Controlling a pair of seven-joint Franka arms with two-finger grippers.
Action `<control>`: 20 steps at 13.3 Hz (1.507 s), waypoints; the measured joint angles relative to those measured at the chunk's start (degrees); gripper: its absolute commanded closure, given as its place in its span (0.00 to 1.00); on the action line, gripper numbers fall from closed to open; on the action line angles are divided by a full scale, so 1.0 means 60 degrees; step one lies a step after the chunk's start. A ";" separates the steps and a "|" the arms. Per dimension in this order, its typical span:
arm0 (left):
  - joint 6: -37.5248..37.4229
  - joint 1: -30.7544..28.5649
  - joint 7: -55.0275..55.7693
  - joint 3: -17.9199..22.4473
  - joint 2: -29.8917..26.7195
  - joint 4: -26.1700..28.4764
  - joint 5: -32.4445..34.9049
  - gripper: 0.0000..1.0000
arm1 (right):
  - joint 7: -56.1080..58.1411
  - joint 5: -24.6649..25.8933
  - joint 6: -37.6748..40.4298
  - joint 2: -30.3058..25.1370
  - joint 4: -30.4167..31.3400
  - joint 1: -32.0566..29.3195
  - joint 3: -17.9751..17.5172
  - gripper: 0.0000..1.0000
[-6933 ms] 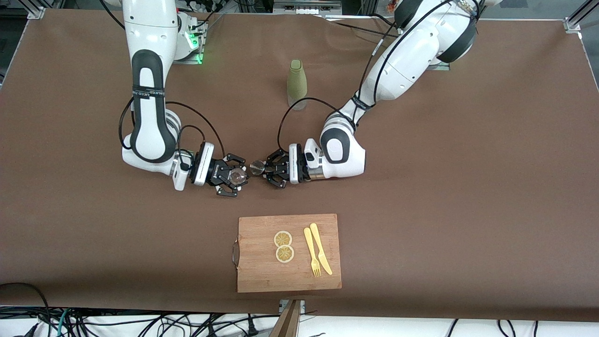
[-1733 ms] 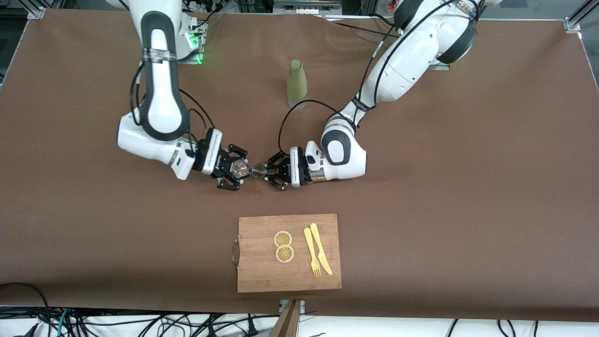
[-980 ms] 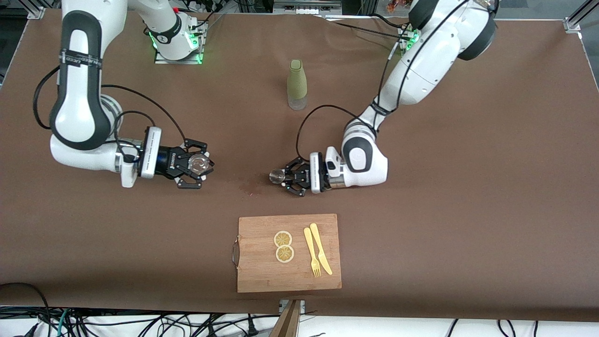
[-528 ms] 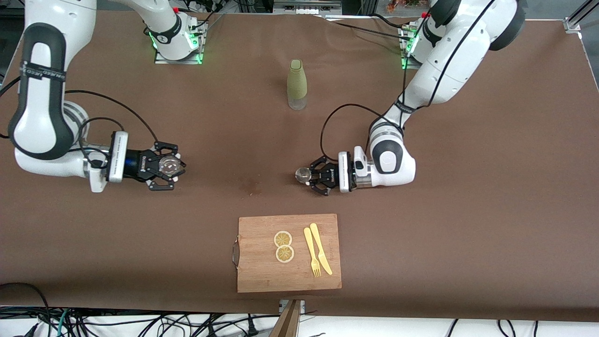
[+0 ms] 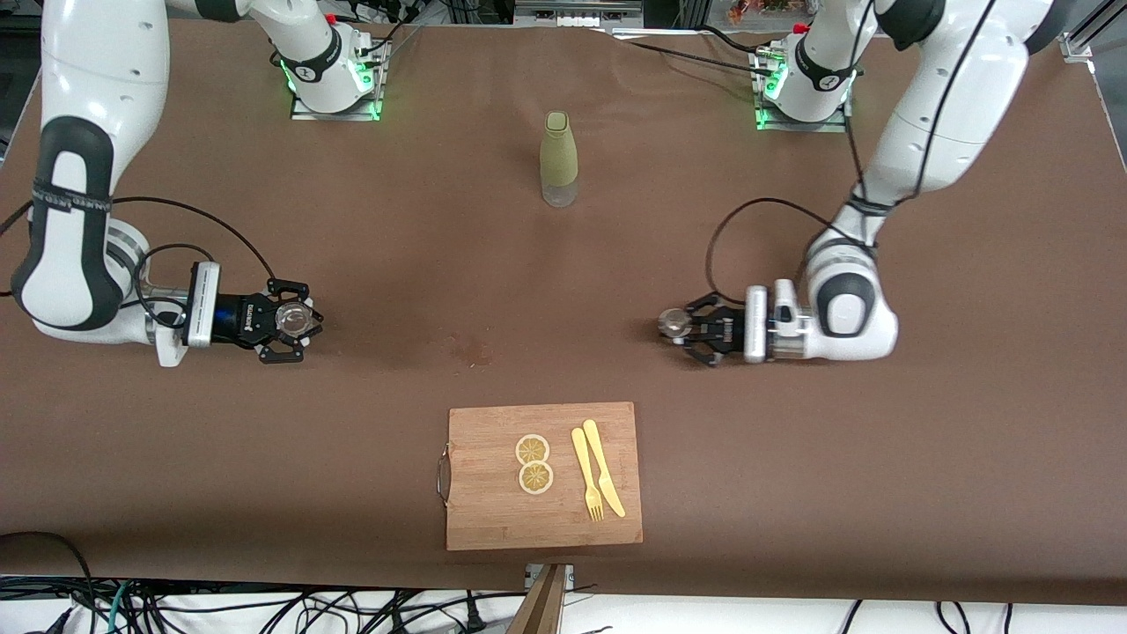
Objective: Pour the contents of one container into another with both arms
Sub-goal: 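Carry the glass cup back with the right gripper while the left gripper withdraws, then lower the glass cup and jigger onto the table and open both grippers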
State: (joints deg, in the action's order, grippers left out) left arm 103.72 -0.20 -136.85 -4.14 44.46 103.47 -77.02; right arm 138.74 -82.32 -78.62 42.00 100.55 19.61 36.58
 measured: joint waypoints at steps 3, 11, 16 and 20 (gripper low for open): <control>-0.1657 -0.0628 -0.0644 0.1206 -0.0001 0.0059 0.0815 1.00 | 0.0407 -0.0159 0.0704 0.0989 -0.0546 -0.0940 -0.0835 0.82; -0.3365 -0.1626 -0.3047 0.2753 0.0039 0.0045 0.2053 1.00 | 0.1234 -0.0708 0.1749 0.3096 -0.1982 -0.2270 -0.1722 0.81; -0.3842 -0.2133 -0.3508 0.3154 0.0422 0.0061 0.2468 1.00 | 0.1686 -0.1006 0.1762 0.3718 -0.2134 -0.2277 -0.1765 0.79; -0.3983 -0.2340 -0.3651 0.3278 0.0642 0.0039 0.2731 1.00 | 0.1783 -0.1055 0.1773 0.3857 -0.2188 -0.2277 -0.1772 0.74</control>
State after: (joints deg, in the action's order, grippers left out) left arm 79.83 -14.25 -158.75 15.53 48.31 103.70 -60.63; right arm 149.44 -88.65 -67.98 65.14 87.42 5.95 25.95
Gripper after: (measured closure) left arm 0.780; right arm 0.784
